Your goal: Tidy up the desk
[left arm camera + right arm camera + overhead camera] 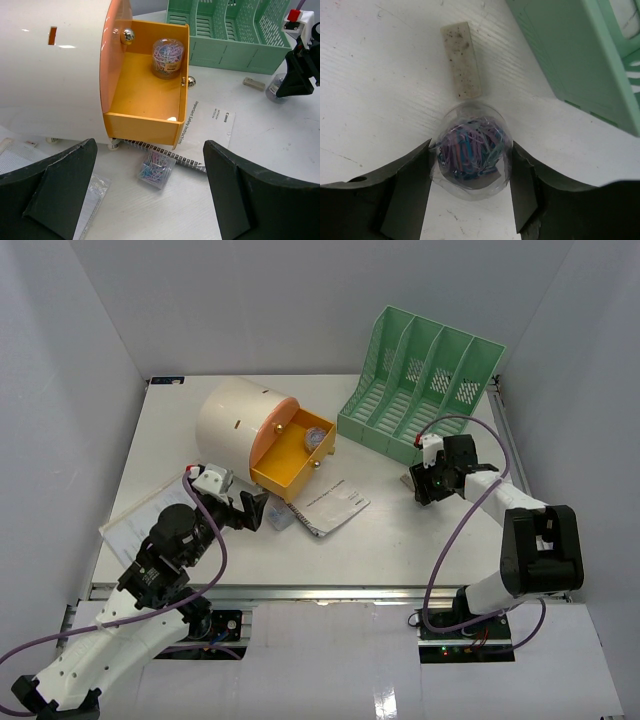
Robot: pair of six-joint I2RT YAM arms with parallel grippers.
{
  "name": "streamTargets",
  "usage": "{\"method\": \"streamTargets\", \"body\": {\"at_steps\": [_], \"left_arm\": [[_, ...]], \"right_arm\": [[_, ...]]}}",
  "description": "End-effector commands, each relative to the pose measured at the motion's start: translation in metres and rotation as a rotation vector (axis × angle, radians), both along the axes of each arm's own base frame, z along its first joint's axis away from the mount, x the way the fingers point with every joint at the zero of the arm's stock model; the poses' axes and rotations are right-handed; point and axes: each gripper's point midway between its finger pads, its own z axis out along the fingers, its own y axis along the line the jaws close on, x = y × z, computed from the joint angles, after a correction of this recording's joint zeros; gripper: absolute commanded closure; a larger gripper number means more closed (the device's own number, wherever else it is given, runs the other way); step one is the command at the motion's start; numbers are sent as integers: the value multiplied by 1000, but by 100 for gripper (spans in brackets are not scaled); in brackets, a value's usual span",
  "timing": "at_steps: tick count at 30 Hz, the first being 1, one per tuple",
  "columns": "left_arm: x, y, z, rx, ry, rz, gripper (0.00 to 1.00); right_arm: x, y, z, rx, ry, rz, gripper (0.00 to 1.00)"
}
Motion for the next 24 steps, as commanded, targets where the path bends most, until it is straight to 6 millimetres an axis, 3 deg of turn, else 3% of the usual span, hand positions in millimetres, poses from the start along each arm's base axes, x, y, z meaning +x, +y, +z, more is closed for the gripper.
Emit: {"method": "streamTargets", "body": {"at_steps": [1,5,8,9,15,20,24], "left_arm": [[1,4,6,-19,-13,21,2],[1,3,3,-15,-7,19,2],[2,1,2,-10,0,8,2],[2,0,0,-7,4,6,2],[3,3,1,-5,0,20,2],[3,4,0,-4,1,28,2],[4,6,0,-3,0,35,2]], "right_arm": [[18,22,24,76,-51,97,63],[2,56,45,136,-36,298,74],[4,85,81,106,-124,471,77],[0,107,101,102,-164,556,78],[15,181,209,173,-410,751,80],[19,243,251,229,-461,851,80],[20,287,260,271,-464,890,80]]}}
